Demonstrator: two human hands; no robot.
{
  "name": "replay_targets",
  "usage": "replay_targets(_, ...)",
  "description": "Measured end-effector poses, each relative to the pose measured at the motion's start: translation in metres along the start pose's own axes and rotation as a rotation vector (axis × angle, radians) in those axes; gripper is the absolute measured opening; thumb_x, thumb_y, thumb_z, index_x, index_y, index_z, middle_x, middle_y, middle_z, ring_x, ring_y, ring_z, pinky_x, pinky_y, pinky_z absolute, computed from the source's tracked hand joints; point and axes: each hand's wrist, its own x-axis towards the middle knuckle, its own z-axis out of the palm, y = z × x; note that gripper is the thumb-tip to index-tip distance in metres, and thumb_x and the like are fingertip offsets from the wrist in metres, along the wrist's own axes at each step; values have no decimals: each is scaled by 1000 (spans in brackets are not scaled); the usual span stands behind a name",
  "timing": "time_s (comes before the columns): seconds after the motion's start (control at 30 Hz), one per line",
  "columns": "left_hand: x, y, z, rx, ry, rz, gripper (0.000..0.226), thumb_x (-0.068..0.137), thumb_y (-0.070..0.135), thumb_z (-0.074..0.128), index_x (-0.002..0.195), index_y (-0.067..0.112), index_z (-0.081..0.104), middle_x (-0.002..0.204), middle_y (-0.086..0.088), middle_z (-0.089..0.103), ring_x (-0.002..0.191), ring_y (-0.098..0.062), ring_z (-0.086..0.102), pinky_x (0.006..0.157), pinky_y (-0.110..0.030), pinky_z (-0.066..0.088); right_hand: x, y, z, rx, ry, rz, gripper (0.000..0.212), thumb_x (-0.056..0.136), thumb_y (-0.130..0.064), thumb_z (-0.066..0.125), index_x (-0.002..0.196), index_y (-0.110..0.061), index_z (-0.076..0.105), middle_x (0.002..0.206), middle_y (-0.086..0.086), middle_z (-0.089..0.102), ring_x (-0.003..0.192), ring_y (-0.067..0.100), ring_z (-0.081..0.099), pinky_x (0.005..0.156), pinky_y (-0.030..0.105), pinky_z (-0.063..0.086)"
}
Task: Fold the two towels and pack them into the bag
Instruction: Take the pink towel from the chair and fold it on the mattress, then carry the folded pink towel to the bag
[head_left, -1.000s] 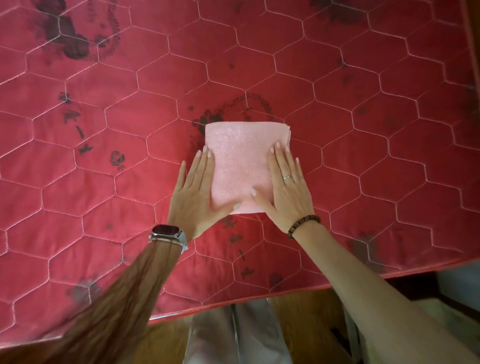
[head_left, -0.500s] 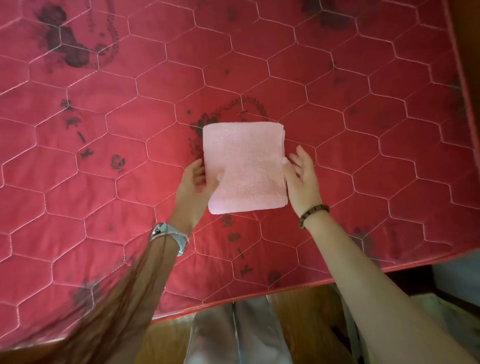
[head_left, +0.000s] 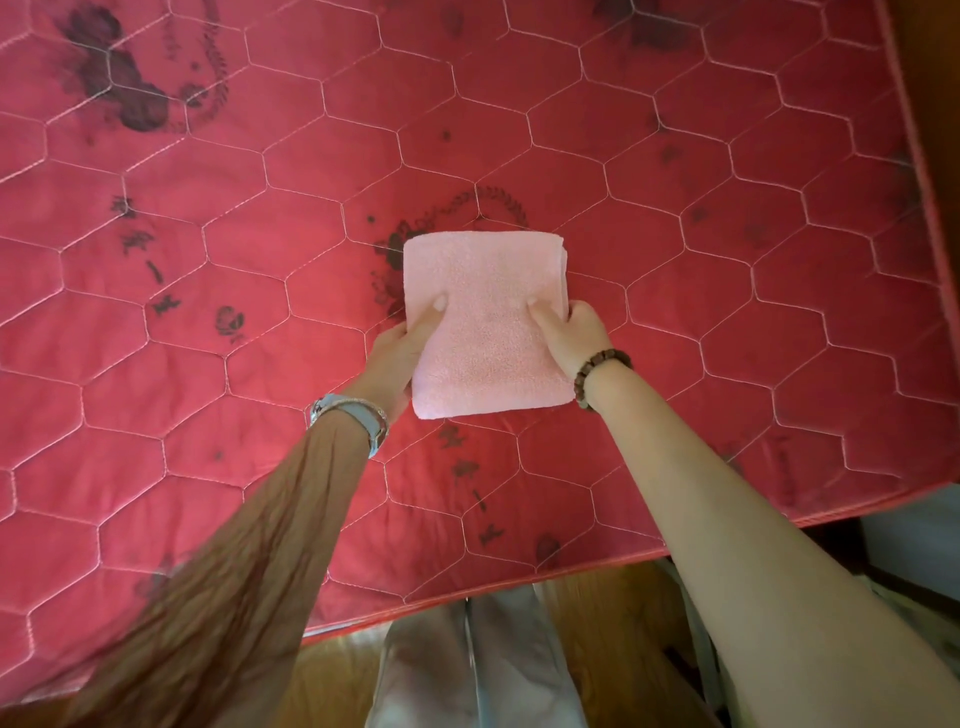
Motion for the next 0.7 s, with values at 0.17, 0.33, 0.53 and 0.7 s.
replay_targets(0.17,-3,0,0,-5,13,2,63,76,58,72,120,13,63,117,-4,74,107,-23,71,99,-51,53,-5,-7,0,44,-55,-13,50,96,-53,50,105,-7,64,90,7,59,75,18,53,61,26,41)
replay_targets(0.33,-17,10,0,-1,13,60,61,74,57,72,116,14,64,116,-4,74,107,-23,71,99,-50,53,-19,-13,-9,86,-58,-50,58,93,-56,53,109,-2,67,92,8,65,79,20,62,68,28,49)
replay_targets(0.53,-59,40,4,19,25,129,64,74,58,70,119,13,66,112,-3,76,102,-21,73,94,-45,56,-50,-29,-28,275,-110,-4,51,82,-63,65,98,-14,69,105,5,74,98,24,71,94,46,55)
replay_targets(0.7,-118,76,13,30,-4,151,55,85,54,66,121,13,66,109,-2,77,99,-21,74,85,-41,59,-112,-62,-53,387,-44,-97,51,85,-54,67,115,-13,63,109,2,72,98,19,70,89,43,57)
